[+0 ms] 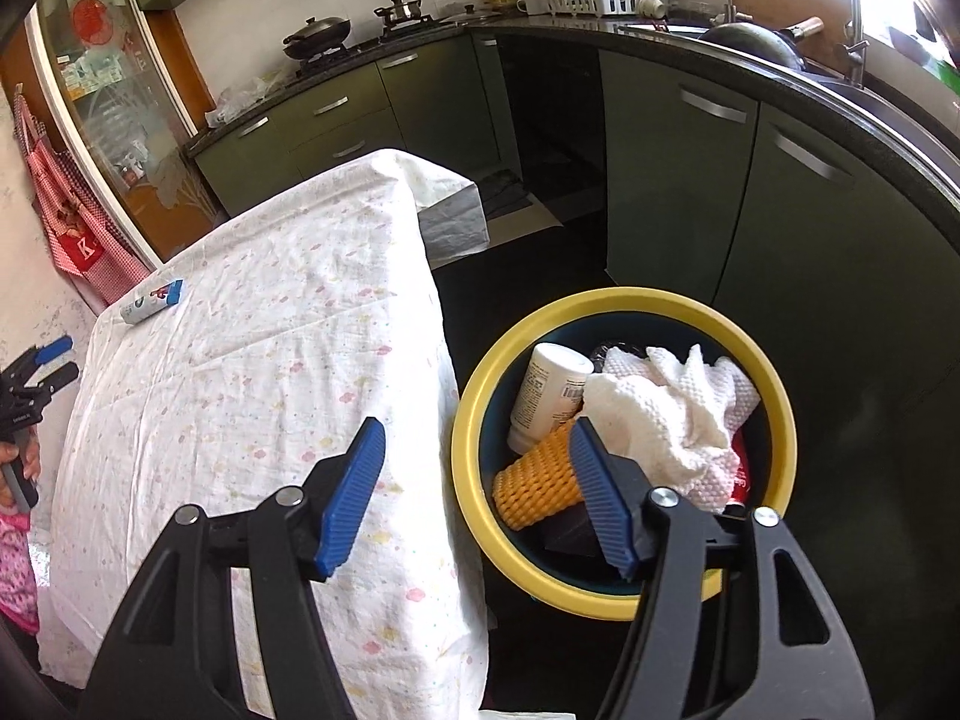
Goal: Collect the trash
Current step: 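Reach the left gripper to the toothpaste tube and grasp it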
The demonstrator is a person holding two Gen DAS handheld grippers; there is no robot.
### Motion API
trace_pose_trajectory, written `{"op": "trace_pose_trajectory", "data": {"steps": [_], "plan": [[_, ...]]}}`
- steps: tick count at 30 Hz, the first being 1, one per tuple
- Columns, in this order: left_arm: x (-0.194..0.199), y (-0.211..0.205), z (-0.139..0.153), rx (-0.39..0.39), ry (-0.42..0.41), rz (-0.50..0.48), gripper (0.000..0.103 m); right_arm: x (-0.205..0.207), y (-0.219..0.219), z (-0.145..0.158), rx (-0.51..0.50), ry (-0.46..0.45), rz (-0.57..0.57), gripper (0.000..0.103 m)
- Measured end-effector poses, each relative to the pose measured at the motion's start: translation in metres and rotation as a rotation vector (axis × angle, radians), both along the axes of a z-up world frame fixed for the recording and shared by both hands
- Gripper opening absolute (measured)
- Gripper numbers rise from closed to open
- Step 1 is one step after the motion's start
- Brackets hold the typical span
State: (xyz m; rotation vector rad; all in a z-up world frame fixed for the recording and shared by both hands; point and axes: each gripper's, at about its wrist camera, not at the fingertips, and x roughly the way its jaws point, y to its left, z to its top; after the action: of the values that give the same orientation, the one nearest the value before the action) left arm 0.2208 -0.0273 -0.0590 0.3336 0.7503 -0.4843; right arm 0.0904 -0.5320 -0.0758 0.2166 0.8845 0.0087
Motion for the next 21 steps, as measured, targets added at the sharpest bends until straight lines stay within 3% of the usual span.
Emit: {"op": "trace_pose_trajectory", "data": {"steps": [2,11,15,21], "plan": [[0.021,0.0,0.002,0.045,-0.008,-0.046,0.092,0.004,0.004,-0.001,-0.003,0.005,0.007,0.061],[0.118,0.006,-0.023,0.098,0.092,-0.188,0.087,0.031,0.019,-0.009,-0.007,0.046,0.018,0.061],[0.14,0.008,-0.039,0.119,0.134,-0.232,0.077,0.042,0.02,-0.014,-0.014,0.07,0.016,0.061],[0.16,0.01,-0.057,0.147,0.176,-0.256,0.074,0.054,0.02,-0.017,-0.015,0.093,0.014,0.062]]}}
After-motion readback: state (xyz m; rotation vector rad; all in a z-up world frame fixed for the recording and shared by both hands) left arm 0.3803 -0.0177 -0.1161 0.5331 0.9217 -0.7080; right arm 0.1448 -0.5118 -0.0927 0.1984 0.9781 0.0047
